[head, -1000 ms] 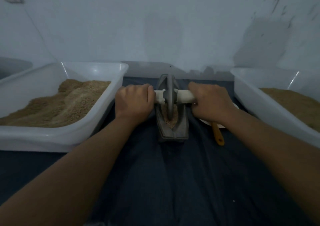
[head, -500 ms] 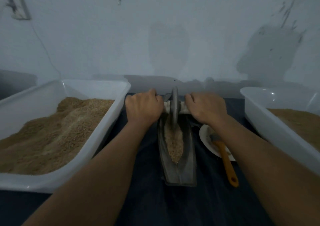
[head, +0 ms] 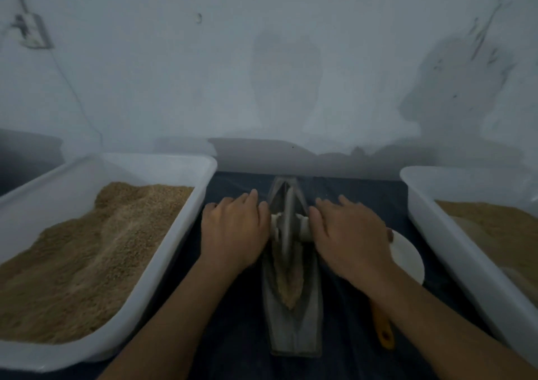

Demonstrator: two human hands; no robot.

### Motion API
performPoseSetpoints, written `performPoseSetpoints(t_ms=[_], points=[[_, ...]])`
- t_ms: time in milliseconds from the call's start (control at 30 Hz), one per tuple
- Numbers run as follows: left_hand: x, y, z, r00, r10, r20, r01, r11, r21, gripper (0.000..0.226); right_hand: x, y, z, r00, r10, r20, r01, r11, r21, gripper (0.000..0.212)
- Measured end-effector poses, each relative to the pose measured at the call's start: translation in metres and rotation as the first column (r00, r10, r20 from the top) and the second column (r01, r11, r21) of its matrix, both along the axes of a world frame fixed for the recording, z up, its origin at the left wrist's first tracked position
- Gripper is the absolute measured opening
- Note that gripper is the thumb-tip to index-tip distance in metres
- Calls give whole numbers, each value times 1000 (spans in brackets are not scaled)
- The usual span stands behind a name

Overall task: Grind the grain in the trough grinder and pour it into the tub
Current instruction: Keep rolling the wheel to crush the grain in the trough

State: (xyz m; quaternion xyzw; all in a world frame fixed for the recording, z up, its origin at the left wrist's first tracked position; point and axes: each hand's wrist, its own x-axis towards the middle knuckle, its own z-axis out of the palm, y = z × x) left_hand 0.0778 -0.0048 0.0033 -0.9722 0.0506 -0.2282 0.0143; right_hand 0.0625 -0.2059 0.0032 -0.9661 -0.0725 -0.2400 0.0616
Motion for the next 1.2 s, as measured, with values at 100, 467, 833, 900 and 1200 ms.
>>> performPoseSetpoints(t_ms=[100, 467, 833, 900, 1200], points=[[48, -5, 8, 991, 74, -115, -66, 995, 70, 30, 50, 10, 18, 989, -130, -70, 127, 991, -37, 58], [-48, 14, -14, 972, -143, 186, 171, 975, -145, 52, -44, 4, -2, 1000, 21, 17, -22, 997, 80, 53], [60, -5, 6, 995, 31, -91, -27, 999, 41, 33, 63, 21, 22, 985, -167, -46, 170, 983, 67, 58], [45, 1, 1, 997, -28, -66, 30, 999, 30, 31, 54, 23, 19, 993, -119, 18, 118, 993, 10, 57], [-46, 9, -17, 965, -185, 188, 213, 967, -142, 53, -43, 1, -12, 999, 49, 11, -50, 987, 156, 55]])
